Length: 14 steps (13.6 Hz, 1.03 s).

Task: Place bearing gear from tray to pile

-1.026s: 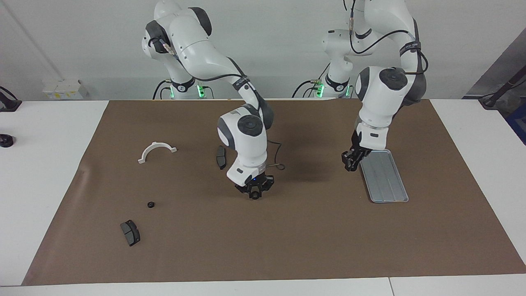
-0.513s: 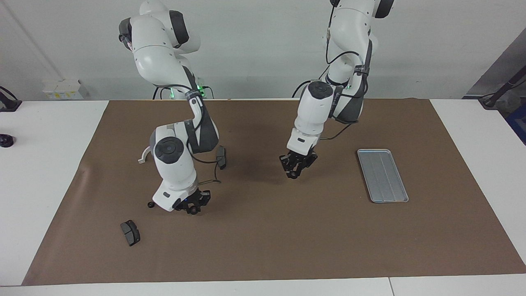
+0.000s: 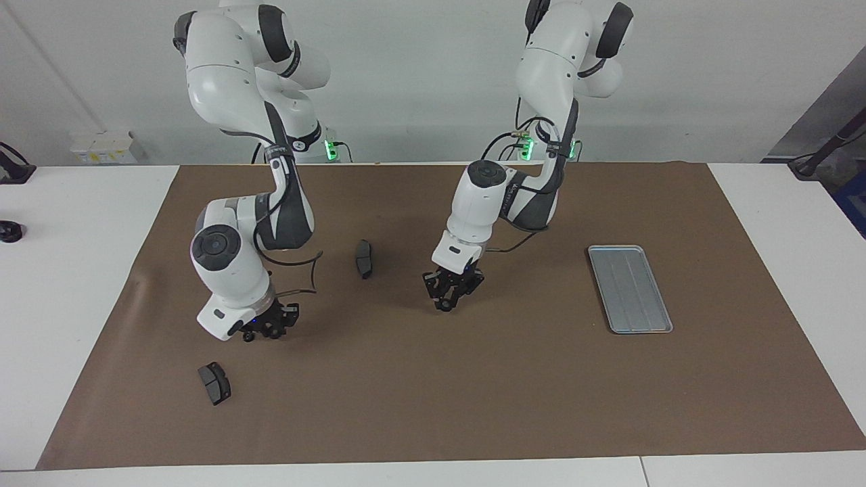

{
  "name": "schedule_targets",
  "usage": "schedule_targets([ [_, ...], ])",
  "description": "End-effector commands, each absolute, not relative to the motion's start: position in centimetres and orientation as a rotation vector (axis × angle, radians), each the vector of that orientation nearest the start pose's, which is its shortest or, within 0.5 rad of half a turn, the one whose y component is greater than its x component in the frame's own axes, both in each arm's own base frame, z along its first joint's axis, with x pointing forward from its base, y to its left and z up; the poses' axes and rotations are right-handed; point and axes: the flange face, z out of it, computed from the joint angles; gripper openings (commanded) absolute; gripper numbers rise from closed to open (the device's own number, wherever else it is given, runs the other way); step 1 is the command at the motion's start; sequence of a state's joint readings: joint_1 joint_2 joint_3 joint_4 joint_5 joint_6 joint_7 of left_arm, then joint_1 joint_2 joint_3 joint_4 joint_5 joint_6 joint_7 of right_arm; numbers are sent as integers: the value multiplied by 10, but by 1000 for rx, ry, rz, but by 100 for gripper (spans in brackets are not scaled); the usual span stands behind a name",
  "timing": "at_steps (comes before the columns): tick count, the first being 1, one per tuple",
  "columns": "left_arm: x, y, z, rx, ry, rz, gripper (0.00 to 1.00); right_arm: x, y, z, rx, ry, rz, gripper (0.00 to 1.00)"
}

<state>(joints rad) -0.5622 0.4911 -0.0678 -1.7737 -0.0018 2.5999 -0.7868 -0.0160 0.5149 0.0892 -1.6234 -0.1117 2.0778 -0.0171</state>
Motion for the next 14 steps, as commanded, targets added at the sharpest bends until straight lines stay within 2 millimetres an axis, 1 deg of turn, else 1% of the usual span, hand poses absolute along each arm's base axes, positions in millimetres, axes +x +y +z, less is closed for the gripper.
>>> schedule_targets([
  [1,560,-400,315,-3358,-314,-420,40,646,37,324,-3138,-196,138,0],
  [2,555,-402,310,-3355,-313,-403,67,643,33,321,-3128,-163,150,1],
  [3,551,-401,304,-3352,-325,-396,100,640,32,320,-3125,-127,160,9],
  [5,553,-399,306,-3346,-336,-389,100,638,34,319,-3129,-100,165,29],
  [6,555,-399,313,-3327,-352,-344,100,637,34,320,-3128,-99,165,61],
  [7,562,-392,328,-3302,-375,-307,100,638,34,321,-3129,-89,155,79],
  [8,569,-374,356,-3282,-406,-309,100,639,34,325,-3131,-78,141,83],
  [9,573,-353,381,-3269,-444,-318,100,640,36,327,-3132,-78,134,85],
  [10,579,-321,409,-3251,-501,-318,100,641,39,330,-3132,-83,124,86],
  [11,584,-292,431,-3229,-554,-306,100,645,41,337,-3133,-70,101,85],
  [12,587,-267,448,-3214,-554,-295,100,649,49,343,-3134,-47,77,84],
  [13,588,-245,461,-3206,-485,-272,100,652,73,347,-3135,-42,51,83],
  [14,591,-216,468,-3191,-404,-234,100,654,98,357,-3139,-21,2,81],
])
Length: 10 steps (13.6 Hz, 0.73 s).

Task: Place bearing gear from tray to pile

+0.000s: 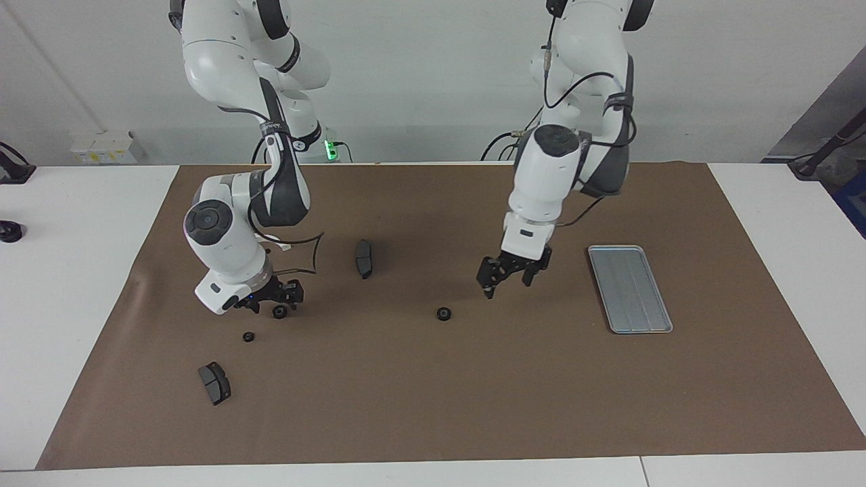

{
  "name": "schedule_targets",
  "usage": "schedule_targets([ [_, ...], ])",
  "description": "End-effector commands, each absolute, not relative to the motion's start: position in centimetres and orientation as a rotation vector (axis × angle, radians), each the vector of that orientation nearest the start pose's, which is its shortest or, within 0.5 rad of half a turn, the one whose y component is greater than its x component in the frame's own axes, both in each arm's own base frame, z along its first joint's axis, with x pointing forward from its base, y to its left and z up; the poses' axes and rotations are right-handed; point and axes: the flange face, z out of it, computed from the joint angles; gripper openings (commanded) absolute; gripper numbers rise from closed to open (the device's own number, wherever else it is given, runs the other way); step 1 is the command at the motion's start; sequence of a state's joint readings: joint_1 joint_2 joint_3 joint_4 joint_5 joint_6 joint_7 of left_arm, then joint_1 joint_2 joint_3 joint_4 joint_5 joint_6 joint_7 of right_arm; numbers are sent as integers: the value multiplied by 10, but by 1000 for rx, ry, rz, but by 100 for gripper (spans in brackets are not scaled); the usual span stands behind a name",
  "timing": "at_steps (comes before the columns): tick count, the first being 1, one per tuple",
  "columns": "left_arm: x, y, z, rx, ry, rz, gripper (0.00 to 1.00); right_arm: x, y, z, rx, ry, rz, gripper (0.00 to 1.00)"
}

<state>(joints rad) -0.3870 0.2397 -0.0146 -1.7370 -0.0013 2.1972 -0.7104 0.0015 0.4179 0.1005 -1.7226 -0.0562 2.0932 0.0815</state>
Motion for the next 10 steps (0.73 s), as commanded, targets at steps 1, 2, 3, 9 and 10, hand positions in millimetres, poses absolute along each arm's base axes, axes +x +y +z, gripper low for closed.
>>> schedule_targets([
  [1,591,-197,474,-3188,-264,-203,100,659,120,365,-3137,28,-52,80],
  [2,592,-178,477,-3181,-131,-169,100,664,140,374,-3127,57,-93,80],
  [3,595,-149,479,-3170,-42,-133,100,669,160,379,-3121,58,-116,80],
  [9,578,-55,527,-3127,361,-27,100,683,311,375,-3061,69,-238,64],
  [10,571,-52,541,-3128,352,-24,100,677,332,368,-3067,71,-245,64],
])
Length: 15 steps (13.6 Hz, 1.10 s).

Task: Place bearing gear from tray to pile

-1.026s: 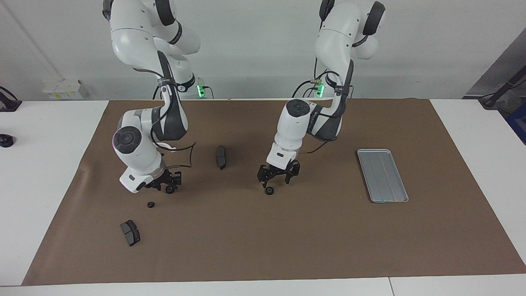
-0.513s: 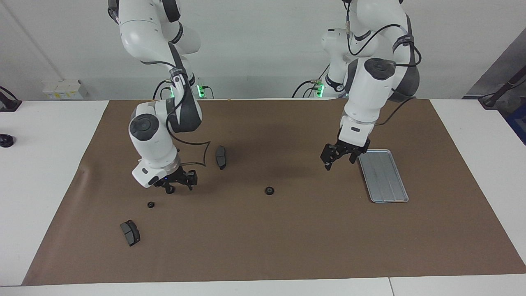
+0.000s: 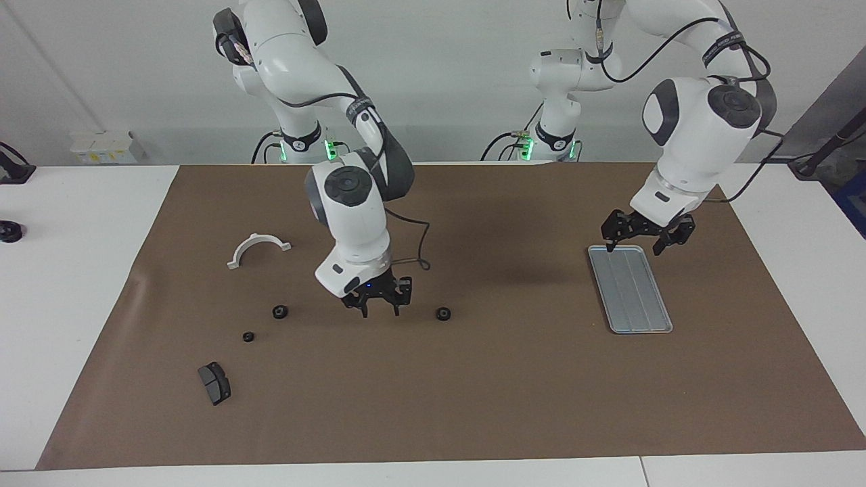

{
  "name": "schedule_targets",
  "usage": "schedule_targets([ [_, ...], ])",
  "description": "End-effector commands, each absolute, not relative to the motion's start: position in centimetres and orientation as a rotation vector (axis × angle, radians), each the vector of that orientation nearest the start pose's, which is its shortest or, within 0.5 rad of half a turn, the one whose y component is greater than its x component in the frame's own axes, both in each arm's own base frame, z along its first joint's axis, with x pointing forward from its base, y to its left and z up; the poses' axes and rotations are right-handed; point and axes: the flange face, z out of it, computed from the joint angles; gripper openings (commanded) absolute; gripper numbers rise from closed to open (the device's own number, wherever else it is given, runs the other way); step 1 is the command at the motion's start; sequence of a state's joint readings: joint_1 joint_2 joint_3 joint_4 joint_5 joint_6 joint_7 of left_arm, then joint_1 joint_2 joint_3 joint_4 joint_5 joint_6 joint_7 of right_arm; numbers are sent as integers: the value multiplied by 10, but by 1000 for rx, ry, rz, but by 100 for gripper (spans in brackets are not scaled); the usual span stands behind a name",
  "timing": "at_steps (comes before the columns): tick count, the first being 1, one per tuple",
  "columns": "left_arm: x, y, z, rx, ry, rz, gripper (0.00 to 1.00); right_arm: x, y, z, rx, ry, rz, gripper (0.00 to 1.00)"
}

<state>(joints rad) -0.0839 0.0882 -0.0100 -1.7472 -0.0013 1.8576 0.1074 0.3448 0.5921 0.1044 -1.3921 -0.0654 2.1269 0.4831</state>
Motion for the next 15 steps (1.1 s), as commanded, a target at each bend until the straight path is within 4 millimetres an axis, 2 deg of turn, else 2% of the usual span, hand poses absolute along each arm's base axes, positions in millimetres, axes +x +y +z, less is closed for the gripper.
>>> schedule_targets([
  [1,563,-52,553,-3128,348,-3,100,670,354,364,-3069,49,-272,64],
  [3,546,-50,575,-3130,338,7,100,657,390,339,-3068,33,-319,64],
  [5,536,-46,594,-3138,327,31,100,653,397,335,-3065,19,-336,64],
  [7,532,-44,632,-3142,320,45,100,645,412,339,-3054,-15,-349,65],
  [8,530,-39,644,-3146,307,60,100,641,412,334,-3056,-23,-346,66],
  [11,533,-29,644,-3203,161,24,100,633,406,315,-3087,-47,-300,68],
  [13,532,-32,631,-3203,176,16,100,624,402,305,-3092,-62,-290,68],
  [15,533,-33,628,-3201,182,19,100,615,397,295,-3102,-71,-268,68],
])
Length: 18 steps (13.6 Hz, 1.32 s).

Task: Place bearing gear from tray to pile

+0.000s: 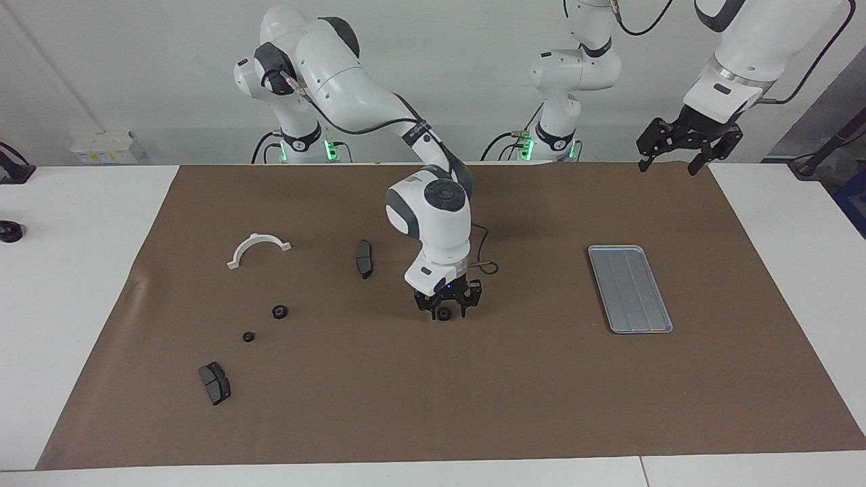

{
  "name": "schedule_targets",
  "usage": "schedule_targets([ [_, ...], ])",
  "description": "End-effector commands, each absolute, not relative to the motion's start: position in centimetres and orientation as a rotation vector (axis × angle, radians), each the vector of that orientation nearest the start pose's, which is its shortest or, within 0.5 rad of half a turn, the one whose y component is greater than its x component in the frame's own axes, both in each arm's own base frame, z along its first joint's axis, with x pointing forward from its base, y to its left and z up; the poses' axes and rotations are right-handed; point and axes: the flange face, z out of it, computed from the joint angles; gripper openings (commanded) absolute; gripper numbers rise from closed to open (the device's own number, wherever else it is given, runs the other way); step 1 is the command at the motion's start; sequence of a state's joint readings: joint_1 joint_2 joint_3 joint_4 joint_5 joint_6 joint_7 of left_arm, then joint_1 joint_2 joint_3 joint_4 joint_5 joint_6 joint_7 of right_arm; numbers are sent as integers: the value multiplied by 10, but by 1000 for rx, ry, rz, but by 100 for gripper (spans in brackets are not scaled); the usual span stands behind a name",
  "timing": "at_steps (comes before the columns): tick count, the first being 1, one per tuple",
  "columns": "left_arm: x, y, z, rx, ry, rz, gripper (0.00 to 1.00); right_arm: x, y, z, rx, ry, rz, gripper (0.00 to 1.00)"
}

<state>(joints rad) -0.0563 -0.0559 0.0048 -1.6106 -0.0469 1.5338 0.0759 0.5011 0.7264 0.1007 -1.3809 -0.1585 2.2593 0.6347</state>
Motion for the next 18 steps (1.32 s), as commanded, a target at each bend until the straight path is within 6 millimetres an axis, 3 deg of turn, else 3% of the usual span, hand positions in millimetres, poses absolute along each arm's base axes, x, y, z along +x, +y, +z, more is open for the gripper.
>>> schedule_targets([
  [1,533,-33,627,-3199,185,24,100,613,396,294,-3101,-73,-269,68],
  [4,532,-38,625,-3182,231,48,100,609,396,291,-3104,-75,-255,68],
  [6,531,-37,626,-3159,248,55,100,606,395,289,-3108,-77,-247,59],
  [7,531,-37,626,-3159,253,58,100,606,395,289,-3108,-77,-247,52],
  [9,530,-36,621,-3161,248,55,100,607,396,290,-3103,-68,-253,20],
  [13,529,-33,619,-3162,224,67,100,608,396,291,-3090,-62,-275,4],
  [17,530,-26,620,-3164,204,62,100,629,383,316,-3110,-39,-271,0],
  [18,530,-26,620,-3164,204,60,100,638,368,320,-3122,-50,-256,0],
])
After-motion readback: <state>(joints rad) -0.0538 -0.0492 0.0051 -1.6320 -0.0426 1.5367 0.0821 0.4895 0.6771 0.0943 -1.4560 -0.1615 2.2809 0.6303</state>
